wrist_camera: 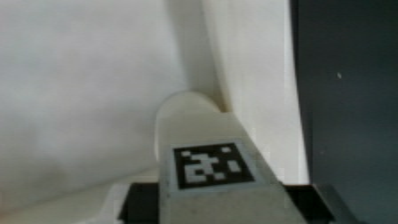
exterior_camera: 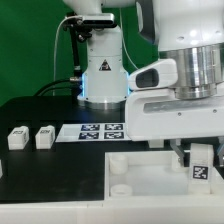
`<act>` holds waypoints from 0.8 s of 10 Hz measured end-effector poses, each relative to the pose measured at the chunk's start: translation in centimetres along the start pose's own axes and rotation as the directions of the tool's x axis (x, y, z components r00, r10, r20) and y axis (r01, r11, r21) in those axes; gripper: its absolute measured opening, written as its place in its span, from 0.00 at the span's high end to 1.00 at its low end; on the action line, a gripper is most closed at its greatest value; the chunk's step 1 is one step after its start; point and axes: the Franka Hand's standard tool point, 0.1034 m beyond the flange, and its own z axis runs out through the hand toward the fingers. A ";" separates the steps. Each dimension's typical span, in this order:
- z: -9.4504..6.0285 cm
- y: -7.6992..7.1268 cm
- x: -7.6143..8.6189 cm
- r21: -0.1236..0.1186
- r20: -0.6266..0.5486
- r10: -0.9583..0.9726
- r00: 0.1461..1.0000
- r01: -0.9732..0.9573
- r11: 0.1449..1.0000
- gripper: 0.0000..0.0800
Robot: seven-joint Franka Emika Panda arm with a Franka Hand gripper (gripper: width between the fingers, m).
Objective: Assemble one leg
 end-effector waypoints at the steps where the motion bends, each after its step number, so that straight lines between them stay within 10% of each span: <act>1: -0.1 0.0 0.1 -0.006 0.004 0.170 0.985 -0.170 0.985 0.63; 8: 0.2 -0.4 0.0 -0.012 0.110 0.938 0.328 -0.943 0.331 0.63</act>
Offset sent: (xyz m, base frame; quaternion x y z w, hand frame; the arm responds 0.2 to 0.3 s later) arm 0.0202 0.0146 0.0047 0.0402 -0.0190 0.4268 0.9032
